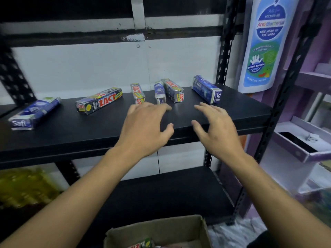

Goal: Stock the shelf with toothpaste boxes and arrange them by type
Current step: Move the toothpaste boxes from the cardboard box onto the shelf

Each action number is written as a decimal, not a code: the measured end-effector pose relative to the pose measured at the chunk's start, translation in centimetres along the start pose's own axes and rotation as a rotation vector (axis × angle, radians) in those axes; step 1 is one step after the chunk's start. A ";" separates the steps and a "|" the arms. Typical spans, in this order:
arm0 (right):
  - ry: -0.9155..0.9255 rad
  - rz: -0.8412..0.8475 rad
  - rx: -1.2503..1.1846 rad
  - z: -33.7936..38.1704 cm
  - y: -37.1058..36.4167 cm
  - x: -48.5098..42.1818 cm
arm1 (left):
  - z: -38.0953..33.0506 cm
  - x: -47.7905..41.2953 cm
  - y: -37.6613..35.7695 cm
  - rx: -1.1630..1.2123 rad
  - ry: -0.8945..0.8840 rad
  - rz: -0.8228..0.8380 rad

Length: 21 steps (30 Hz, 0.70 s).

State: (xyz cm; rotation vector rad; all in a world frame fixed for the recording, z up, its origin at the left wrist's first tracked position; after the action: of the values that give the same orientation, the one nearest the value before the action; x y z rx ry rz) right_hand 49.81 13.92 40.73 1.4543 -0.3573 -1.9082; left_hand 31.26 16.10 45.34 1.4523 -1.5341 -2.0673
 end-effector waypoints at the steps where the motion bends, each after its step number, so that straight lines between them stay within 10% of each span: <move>1: 0.037 -0.003 0.004 1.0 -0.1 0.9 | -0.2 1.1 0.3 0.000 -0.010 -0.013; 8: 0.245 0.066 0.037 5.4 -4.2 8.3 | -0.2 9.0 -2.4 -0.109 -0.073 -0.029; 21: 0.002 1.114 0.163 2.7 -21.9 27.8 | 6.4 27.4 -23.3 -0.085 0.217 0.781</move>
State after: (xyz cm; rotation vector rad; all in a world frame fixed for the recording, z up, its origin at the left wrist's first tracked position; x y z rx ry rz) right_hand 36.00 10.40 8.24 0.9790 -1.0704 -0.9733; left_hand 21.23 13.20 10.32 0.8067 -1.5549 -1.4360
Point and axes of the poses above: each hand's wrist, its own x-axis away from the middle knuckle, its own y-axis out of the back of the hand, z = x × y, the point moved 6 cm from there along -x, towards the middle knuckle
